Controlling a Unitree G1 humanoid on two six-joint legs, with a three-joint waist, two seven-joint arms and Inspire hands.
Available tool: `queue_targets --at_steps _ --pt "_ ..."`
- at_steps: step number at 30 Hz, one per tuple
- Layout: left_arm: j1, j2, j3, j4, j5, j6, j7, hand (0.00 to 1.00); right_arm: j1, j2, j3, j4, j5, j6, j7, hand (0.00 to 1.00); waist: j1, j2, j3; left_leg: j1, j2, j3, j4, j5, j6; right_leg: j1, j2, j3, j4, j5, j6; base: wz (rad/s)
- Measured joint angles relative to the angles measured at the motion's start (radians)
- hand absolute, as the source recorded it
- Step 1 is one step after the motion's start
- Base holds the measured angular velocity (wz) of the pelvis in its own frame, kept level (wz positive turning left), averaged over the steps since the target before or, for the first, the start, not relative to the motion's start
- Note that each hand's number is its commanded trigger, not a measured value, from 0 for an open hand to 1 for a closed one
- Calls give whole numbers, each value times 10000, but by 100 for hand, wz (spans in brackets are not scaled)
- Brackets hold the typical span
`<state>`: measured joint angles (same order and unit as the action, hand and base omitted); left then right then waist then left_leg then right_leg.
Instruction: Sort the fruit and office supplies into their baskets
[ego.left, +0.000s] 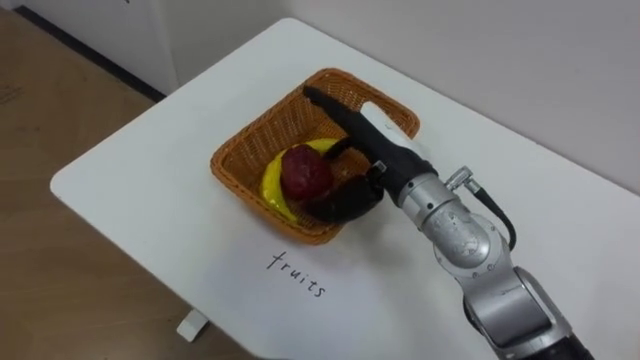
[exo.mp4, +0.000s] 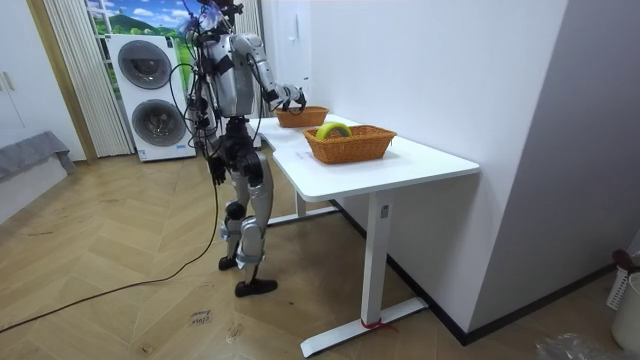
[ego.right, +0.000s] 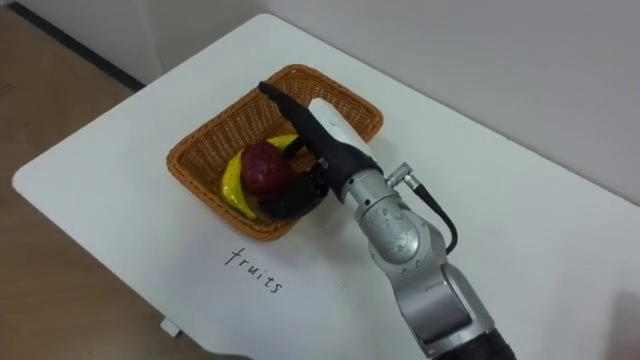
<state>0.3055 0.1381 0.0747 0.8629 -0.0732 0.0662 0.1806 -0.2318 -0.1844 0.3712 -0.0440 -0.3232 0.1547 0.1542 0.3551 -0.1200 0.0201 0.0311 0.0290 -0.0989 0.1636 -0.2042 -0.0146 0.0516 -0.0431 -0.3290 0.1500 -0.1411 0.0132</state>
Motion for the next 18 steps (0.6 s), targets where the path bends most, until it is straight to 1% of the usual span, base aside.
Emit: queue_targets --at_steps 4,7,10,14,16,17,18 --pt "-39 -33 -24 -11 -16 4 -130 0 0 -1 1 -1 78 -7 -16 0 -12 76 52 6 -16 6 34 0 0 1 -11 28 2 0 0 0" --pt "-37 -59 -26 -8 -33 2 -126 0 0 1 -8 -39 35 -15 -116 0 -60 114 66 7 -18 6 37 0 0 -3 -10 34 3 0 0 0" --pt "-40 -101 2 14 -40 0 -88 0 -68 3 -144 -68 20 -78 -231 0 -199 129 47 24 -20 24 27 2 3 -10 -8 144 3 0 1 -2" --pt "-114 -115 15 39 -35 -20 -106 0 -73 38 -699 -169 10 -240 -494 0 -267 132 23 93 -18 165 20 2 5 -28 -10 281 3 -1 2 -10" --pt "-259 -156 -16 126 -207 -36 -101 0 -103 44 -1128 -510 245 -304 -688 0 -488 182 0 143 -17 253 14 4 8 -33 -15 355 5 -1 2 -8" --pt "-275 -165 -22 138 -349 -37 -101 0 -109 44 -1223 -693 341 -315 -763 0 -528 207 -4 146 -17 294 14 4 10 -41 -15 399 5 -1 2 -17" --pt "-276 -172 -22 167 -467 -38 -107 0 -122 33 -1339 -1089 424 -351 -986 0 -613 265 -39 150 -11 402 12 5 11 -88 -9 526 5 -1 2 -21"
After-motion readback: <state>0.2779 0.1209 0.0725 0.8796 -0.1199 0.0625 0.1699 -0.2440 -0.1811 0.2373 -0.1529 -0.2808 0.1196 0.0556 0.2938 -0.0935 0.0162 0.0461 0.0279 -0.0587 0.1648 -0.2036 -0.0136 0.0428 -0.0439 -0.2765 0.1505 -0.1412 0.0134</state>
